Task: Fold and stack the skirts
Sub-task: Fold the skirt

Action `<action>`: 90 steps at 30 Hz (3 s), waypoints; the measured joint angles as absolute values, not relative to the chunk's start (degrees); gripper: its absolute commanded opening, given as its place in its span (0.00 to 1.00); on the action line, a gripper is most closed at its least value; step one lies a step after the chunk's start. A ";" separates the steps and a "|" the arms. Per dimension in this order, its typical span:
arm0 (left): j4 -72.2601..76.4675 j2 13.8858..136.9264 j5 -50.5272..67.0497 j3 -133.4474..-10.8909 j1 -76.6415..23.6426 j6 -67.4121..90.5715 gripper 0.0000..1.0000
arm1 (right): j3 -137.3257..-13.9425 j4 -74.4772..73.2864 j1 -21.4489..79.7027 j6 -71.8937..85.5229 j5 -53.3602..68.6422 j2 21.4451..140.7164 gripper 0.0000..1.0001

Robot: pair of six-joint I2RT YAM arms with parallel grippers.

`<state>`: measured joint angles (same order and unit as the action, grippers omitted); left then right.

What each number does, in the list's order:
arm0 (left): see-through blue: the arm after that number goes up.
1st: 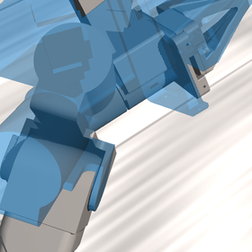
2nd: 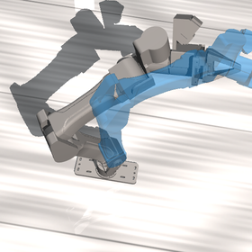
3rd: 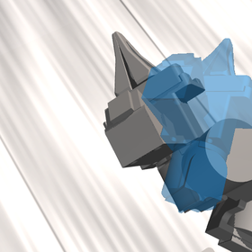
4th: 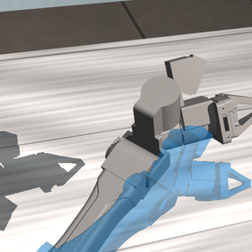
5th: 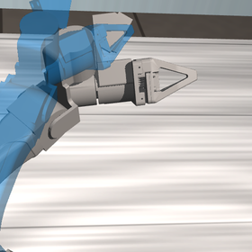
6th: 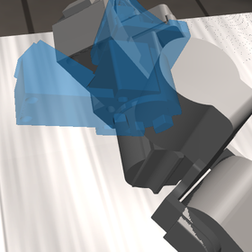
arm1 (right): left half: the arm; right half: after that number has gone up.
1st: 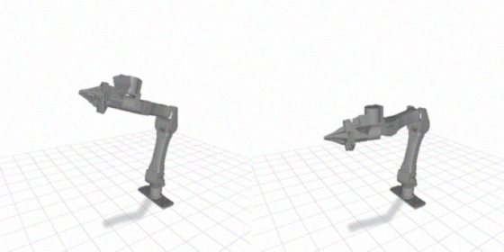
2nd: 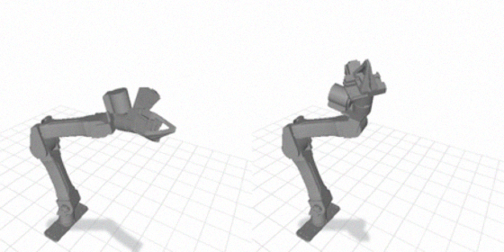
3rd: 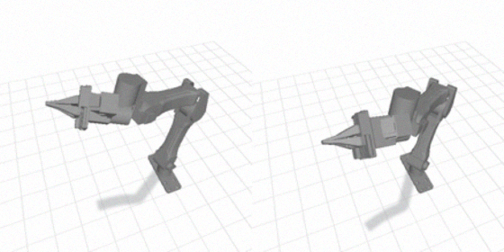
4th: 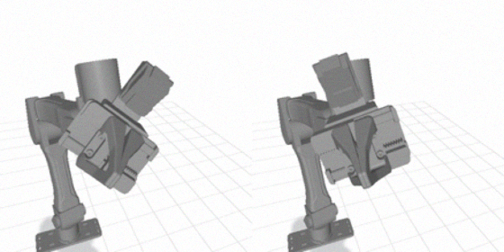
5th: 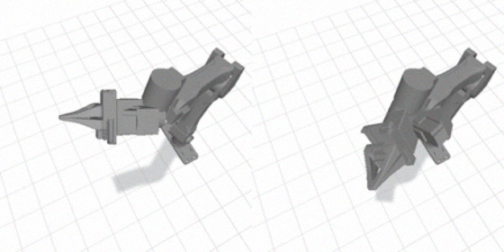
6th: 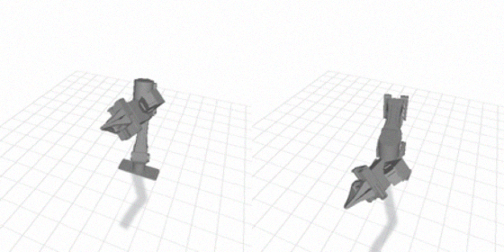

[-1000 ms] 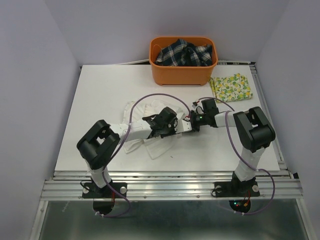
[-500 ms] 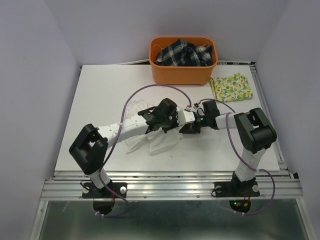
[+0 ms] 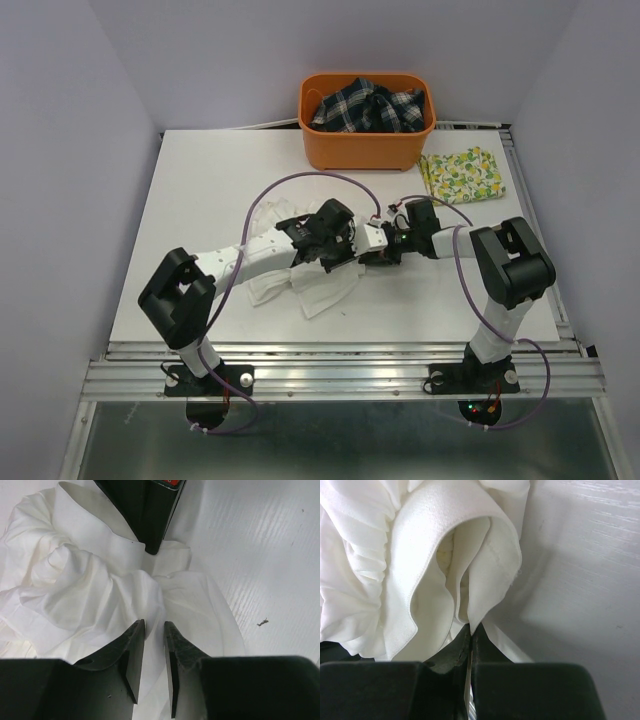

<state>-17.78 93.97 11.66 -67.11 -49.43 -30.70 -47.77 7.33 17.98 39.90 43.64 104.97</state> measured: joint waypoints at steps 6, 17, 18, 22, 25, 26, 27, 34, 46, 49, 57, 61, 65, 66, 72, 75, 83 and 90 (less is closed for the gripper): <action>-16.97 93.97 8.56 -66.11 -49.43 -30.37 0.06 | -47.77 7.33 17.98 39.90 43.64 104.97 0.01; -22.31 93.89 18.00 -66.46 -50.54 -29.85 0.00 | -46.85 7.90 17.98 40.16 43.13 104.88 0.01; -22.87 93.89 18.87 -66.46 -50.72 -29.47 0.00 | -46.65 7.92 17.98 40.36 43.03 104.84 0.01; -23.90 93.56 21.58 -65.98 -51.03 -28.34 0.00 | -46.11 8.14 17.98 40.53 42.76 104.44 0.01; -24.12 93.36 23.35 -65.95 -50.94 -27.29 0.00 | -46.02 8.16 17.98 40.62 42.54 104.16 0.01; -24.05 93.36 23.79 -65.95 -50.94 -27.05 0.00 | -46.02 8.19 18.00 40.73 42.50 104.16 0.01; -23.97 93.36 24.18 -65.95 -50.96 -26.81 0.00 | -46.02 8.19 17.98 40.77 42.46 104.12 0.01; -19.53 98.50 27.81 -65.95 -50.19 -25.21 0.00 | -46.00 7.88 17.98 40.38 42.50 102.78 0.38; -14.44 102.10 31.53 -63.61 -46.44 -24.84 0.00 | -46.24 -8.73 12.99 29.43 45.43 97.91 0.77; -13.69 101.36 32.08 -62.08 -46.44 -24.97 0.00 | -46.33 -9.58 11.60 30.46 47.35 97.82 0.82; -11.40 100.31 32.77 -60.49 -46.46 -24.99 0.00 | -45.89 1.76 12.56 39.24 48.66 97.93 0.92; -10.90 100.31 32.82 -60.49 -46.46 -25.02 0.06 | -45.89 5.54 14.46 40.77 48.62 99.22 0.76; -10.94 100.29 32.67 -60.49 -46.46 -25.19 0.22 | -46.00 8.10 15.59 41.32 48.66 103.48 0.28; -10.96 100.25 32.58 -60.49 -46.46 -25.23 0.27 | -46.04 8.21 15.62 40.93 48.73 105.06 0.13; -18.39 94.32 30.81 -60.66 -44.86 -27.31 0.51 | -46.74 7.51 15.70 39.13 48.45 107.48 0.01; -20.86 88.09 30.39 -60.64 -40.66 -28.21 0.49 | -47.37 6.04 15.73 36.73 47.70 107.37 0.01; -22.70 80.27 23.57 -53.43 -30.74 -33.56 0.41 | -49.06 -0.58 15.73 30.22 45.43 105.97 0.01; -21.89 87.31 19.35 -46.59 -24.69 -36.07 0.36 | -50.30 -6.20 15.79 24.43 43.27 104.64 0.01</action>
<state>-21.89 87.31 19.35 -46.59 -24.69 -36.07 -50.30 -6.20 15.79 24.43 43.27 104.64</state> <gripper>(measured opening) 0.367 0.022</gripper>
